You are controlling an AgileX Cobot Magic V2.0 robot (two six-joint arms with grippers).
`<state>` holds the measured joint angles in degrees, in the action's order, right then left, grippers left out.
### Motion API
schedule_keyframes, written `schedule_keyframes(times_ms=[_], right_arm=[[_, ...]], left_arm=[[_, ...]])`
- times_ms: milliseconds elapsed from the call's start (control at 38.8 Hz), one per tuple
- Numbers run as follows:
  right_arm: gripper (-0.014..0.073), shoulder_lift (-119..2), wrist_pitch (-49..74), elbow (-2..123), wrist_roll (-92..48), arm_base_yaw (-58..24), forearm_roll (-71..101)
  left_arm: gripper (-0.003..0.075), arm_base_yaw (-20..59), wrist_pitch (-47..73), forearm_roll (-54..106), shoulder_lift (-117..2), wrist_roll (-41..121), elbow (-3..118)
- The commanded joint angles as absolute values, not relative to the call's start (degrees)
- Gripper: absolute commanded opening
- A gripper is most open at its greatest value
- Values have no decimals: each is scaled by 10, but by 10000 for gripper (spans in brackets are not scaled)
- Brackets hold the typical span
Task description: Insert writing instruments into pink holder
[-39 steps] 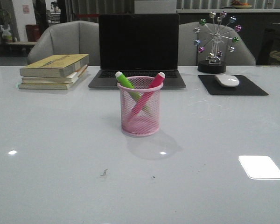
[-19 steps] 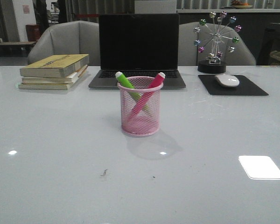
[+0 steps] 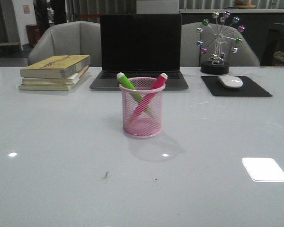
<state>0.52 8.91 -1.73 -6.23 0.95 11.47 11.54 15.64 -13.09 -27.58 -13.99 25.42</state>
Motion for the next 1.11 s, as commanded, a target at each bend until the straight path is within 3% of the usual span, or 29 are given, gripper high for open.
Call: schedule_keyframes(times_ms=[0, 567, 670, 824, 1082], right_arm=[[27, 17, 37, -18, -66, 9, 111], [27, 17, 37, -18, -66, 9, 111], [27, 17, 37, -18, -66, 9, 111], [27, 17, 37, -18, -66, 9, 111], [27, 17, 37, -18, -66, 9, 111]], left_arm=[[290, 115, 110, -131, -278, -143, 271], [287, 115, 110, -152, -278, -143, 271], [237, 115, 110, -152, -278, -143, 271], [93, 115, 106, -152, -278, -143, 271], [92, 74, 55, -143, -275, -143, 271]])
